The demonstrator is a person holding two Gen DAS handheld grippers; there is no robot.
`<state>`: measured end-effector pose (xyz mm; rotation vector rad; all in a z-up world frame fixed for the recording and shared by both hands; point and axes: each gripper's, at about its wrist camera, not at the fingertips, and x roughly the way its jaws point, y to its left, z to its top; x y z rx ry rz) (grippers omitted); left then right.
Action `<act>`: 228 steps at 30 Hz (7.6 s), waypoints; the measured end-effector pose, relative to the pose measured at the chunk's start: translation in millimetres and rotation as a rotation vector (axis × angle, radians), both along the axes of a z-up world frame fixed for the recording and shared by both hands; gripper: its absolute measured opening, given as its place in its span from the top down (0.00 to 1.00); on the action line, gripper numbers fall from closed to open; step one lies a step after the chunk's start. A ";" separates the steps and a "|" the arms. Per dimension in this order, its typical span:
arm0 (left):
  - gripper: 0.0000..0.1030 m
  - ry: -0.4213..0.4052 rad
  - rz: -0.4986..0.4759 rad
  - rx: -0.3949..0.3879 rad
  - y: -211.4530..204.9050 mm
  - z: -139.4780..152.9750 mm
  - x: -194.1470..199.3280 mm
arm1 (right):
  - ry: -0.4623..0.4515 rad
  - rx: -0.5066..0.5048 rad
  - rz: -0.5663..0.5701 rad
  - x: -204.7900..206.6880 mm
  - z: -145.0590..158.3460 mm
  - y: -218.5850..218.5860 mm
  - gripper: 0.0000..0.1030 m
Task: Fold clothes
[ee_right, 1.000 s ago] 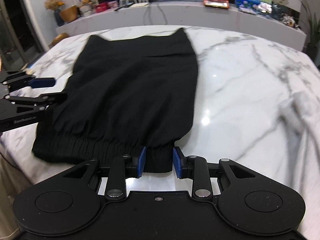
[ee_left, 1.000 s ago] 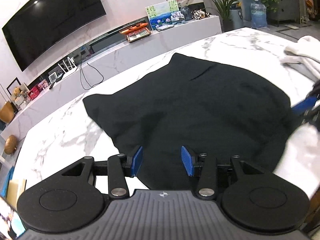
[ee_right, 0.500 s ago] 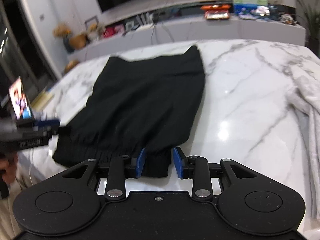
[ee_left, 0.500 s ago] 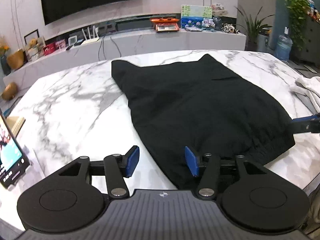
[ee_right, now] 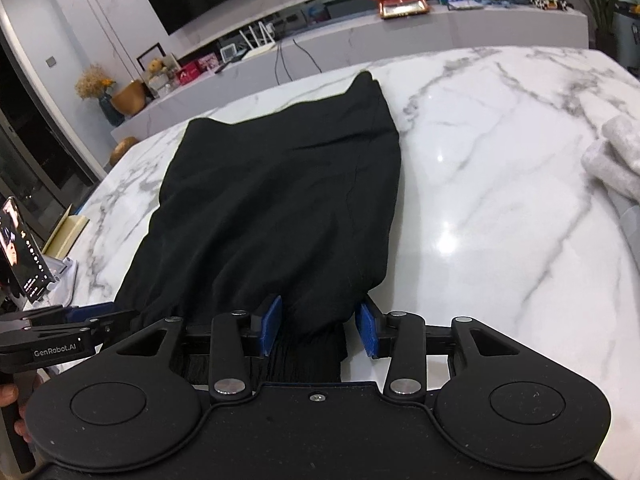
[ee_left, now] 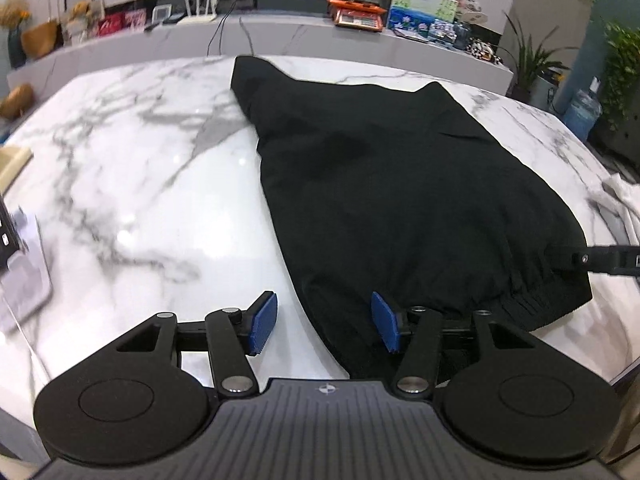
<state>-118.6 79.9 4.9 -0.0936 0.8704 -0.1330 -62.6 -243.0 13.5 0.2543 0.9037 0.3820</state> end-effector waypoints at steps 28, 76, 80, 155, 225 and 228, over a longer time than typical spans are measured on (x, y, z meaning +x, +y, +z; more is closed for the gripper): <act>0.86 0.031 -0.218 0.027 -28.3 4.6 -29.8 | 0.042 -0.004 0.078 -41.0 -0.9 -11.4 0.82; 0.87 0.119 -0.227 -0.060 -7.6 50.2 138.9 | 0.141 0.078 0.133 108.7 61.8 -16.8 0.82; 0.77 0.110 -0.179 -0.120 6.3 32.6 153.7 | 0.186 0.157 0.073 123.9 34.2 -30.2 0.79; 0.80 -0.130 -0.177 0.039 -6.1 32.9 145.8 | -0.212 -0.239 0.190 97.6 41.6 38.6 0.73; 0.45 -0.078 -0.148 0.118 4.3 21.6 143.1 | -0.207 -0.238 0.075 173.4 20.0 32.9 0.60; 0.37 -0.071 -0.107 0.091 8.7 22.9 144.9 | -0.184 -0.215 0.042 163.0 22.6 25.6 0.55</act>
